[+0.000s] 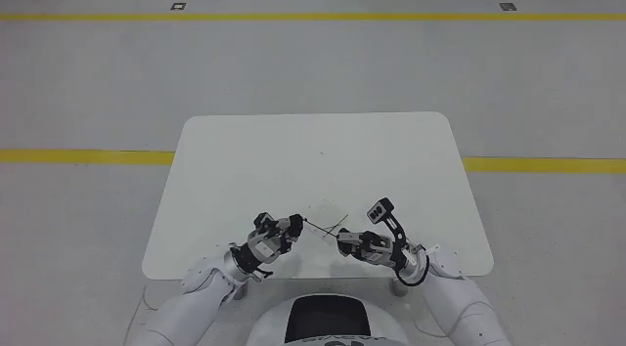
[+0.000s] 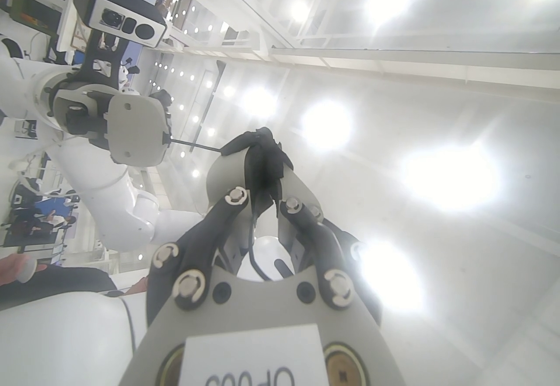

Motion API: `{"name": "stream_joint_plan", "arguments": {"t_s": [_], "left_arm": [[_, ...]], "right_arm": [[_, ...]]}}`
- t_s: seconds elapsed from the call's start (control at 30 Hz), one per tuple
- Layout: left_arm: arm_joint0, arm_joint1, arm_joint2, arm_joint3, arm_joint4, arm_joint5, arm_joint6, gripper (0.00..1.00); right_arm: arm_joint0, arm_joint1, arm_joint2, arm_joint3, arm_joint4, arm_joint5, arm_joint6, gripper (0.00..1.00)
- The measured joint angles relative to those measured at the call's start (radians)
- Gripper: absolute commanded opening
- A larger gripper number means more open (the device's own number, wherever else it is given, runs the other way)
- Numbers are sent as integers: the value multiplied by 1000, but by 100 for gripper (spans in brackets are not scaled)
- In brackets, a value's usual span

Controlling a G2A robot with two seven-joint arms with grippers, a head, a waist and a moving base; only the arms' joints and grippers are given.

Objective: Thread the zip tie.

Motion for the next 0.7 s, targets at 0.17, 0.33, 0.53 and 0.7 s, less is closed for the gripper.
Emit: {"name": "stream_joint_plan", "arguments": {"t_s": [0.17, 0.33, 0.53, 0.7], "left_arm": [[3, 0, -6, -2, -1, -1, 0, 0], [4, 1, -12, -3, -1, -2, 1, 0], [5, 1, -21, -3, -1, -2, 1, 0], [9, 3, -35, -6, -3, -7, 1, 0]], "right_arm": [[-1, 0, 1, -1, -1, 0, 0, 0], [-2, 1, 1, -1, -2, 0, 0, 0], [-2, 1, 3, -1, -4, 0, -1, 0], [-3, 3, 8, 1, -5, 0, 0, 0]]}}
